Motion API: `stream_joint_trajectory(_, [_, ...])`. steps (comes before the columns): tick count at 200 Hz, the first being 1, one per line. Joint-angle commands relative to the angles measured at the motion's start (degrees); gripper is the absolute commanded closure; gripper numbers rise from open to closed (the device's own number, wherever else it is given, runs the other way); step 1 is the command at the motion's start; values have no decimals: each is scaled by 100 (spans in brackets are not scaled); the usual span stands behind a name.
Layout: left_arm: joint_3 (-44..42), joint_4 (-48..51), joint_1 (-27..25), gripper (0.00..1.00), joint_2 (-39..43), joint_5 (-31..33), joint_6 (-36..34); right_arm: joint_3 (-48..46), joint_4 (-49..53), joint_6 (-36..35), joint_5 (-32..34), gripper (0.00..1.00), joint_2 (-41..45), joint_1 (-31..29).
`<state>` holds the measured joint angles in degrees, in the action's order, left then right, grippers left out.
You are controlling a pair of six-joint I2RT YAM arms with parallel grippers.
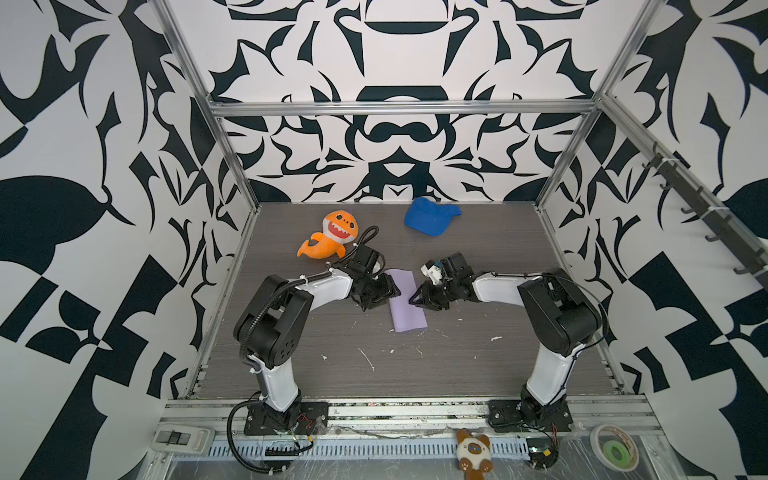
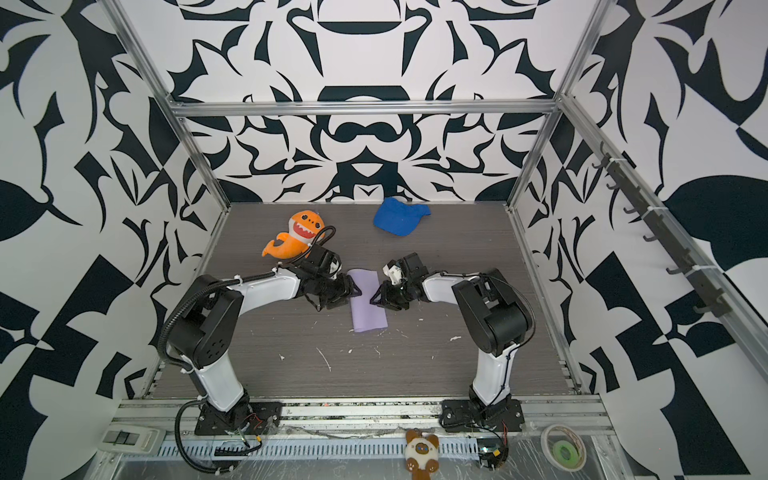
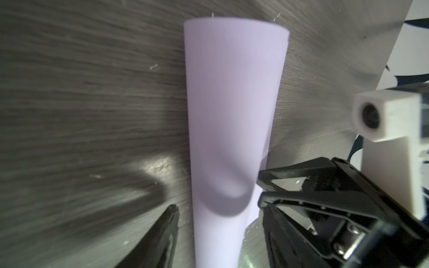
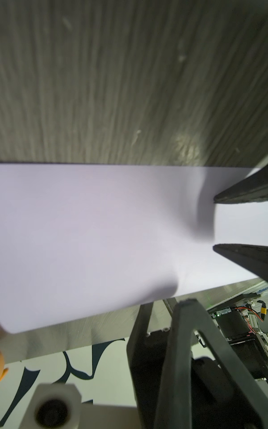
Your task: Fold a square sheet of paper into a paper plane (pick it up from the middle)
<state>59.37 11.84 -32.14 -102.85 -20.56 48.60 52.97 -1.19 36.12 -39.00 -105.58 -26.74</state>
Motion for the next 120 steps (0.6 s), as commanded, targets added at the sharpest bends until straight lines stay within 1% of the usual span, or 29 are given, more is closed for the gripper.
stream_joint_trajectory(1, [179, 351, 15, 45, -121, 140, -41, 213, -171, 34, -173, 67, 61, -34])
stream_joint_trajectory(21, [213, 572, 15, 52, -115, 422, -58, 240, -49, -49, 1, 66, 151, -33])
stream_joint_trajectory(61, [168, 772, 14, 60, -113, 894, 4, 198, 176, -235, 648, 65, 409, -33])
stream_joint_trajectory(87, [141, 755, 14, 63, -155, 849, -72, 97, 211, -249, 1023, 65, 598, -28])
stream_joint_trajectory(120, [136, 851, 15, 67, -171, 736, -582, 3, 247, -250, 1358, 65, 840, -11])
